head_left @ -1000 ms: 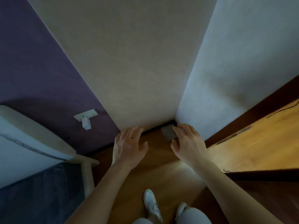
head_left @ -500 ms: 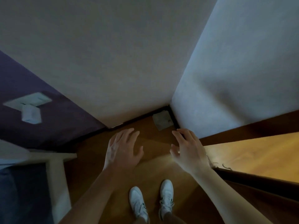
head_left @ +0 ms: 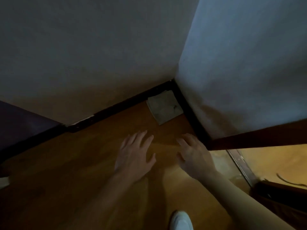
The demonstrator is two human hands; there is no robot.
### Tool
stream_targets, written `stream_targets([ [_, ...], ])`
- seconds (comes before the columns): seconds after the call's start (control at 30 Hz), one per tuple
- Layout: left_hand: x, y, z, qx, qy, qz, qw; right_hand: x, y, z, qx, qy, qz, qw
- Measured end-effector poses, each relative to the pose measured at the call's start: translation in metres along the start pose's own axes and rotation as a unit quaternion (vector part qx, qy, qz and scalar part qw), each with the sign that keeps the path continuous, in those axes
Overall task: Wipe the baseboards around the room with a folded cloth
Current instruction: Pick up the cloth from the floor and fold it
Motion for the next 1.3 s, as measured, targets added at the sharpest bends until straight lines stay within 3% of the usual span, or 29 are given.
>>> stream_targets([
  [0.27,0.147,-0.001,-0.126,0.058,-0.014,0.001,0.998,0.134,0.066,-0.111,-0.046,0.021,0.002,0.999],
  [0.43,0.175,0.003,-0.179,0.101,0.003,0.002,0.995,0.154,0.105,-0.161,-0.021,0.088,-0.003,0.996],
  [0.57,0.182,0.000,-0.197,0.140,0.012,-0.038,0.989,0.170,0.118,-0.171,-0.013,0.047,0.055,0.997],
  [0.77,0.194,-0.021,-0.171,0.158,0.006,-0.043,0.987,0.180,0.097,-0.142,-0.045,0.003,0.095,0.994],
  [1.0,0.201,-0.052,-0.104,0.225,0.025,-0.094,0.970,0.209,0.047,-0.080,-0.071,0.021,0.085,0.994],
  [1.3,0.222,-0.067,-0.036,0.202,0.020,-0.099,0.974,0.233,-0.002,-0.014,-0.138,0.043,0.007,0.990],
])
Point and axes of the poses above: each hand's wrist, its own z-axis away from the middle knuckle, its own x-axis out of the palm, y = z × x, the point moved 6 cm from there along -z, towards the middle knuckle, and after that the axes turned 11 degrees about -x, right-handed, at the moved point
